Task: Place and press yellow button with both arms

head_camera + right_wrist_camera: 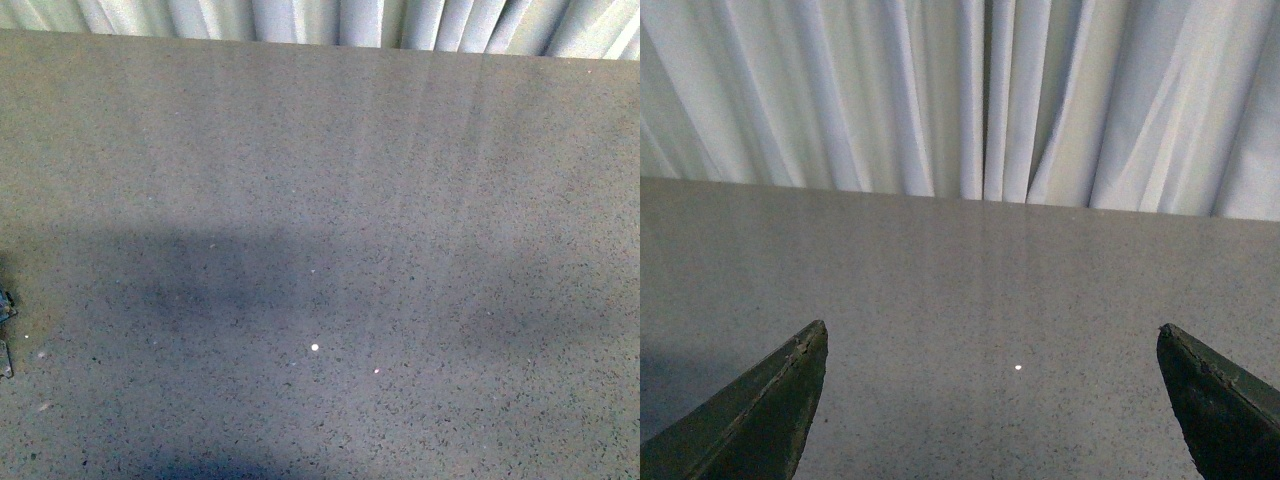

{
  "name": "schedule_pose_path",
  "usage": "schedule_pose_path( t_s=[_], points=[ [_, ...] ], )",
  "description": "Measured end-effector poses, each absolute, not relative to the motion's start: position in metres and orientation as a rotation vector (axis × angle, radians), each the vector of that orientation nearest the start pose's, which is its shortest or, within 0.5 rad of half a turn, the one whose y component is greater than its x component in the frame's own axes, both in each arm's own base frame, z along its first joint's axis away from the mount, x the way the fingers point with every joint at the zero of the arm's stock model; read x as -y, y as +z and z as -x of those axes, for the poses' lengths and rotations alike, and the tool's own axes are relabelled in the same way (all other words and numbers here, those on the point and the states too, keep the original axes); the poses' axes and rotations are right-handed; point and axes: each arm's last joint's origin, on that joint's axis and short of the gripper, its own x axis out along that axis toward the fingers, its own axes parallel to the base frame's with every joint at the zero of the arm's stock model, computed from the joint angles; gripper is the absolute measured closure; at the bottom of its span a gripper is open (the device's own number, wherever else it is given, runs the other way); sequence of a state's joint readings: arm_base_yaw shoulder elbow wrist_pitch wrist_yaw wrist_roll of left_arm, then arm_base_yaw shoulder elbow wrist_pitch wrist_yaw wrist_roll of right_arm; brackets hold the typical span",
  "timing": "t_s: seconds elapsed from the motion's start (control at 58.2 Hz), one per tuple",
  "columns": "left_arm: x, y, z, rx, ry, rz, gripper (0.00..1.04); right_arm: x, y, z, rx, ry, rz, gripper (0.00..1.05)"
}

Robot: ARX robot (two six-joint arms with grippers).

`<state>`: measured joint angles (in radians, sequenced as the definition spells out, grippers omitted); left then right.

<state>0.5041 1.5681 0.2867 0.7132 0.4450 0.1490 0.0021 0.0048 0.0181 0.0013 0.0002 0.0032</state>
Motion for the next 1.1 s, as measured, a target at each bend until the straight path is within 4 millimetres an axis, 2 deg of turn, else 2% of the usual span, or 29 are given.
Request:
schedule_pose_path(
  t_s=[0.67,1.1],
  points=[
    [-0.098,0.072,-0.196,-0.582,0.043,0.103,0.09,0.0,0.169,-0.097,0.015,0.002,-0.003,0.09],
    [-0.099,0.07,-0.196,-0.584,0.048,0.096,0.09,0.0,0.169,-0.097,0.015,0.002,-0.003,0.09]
  ],
)
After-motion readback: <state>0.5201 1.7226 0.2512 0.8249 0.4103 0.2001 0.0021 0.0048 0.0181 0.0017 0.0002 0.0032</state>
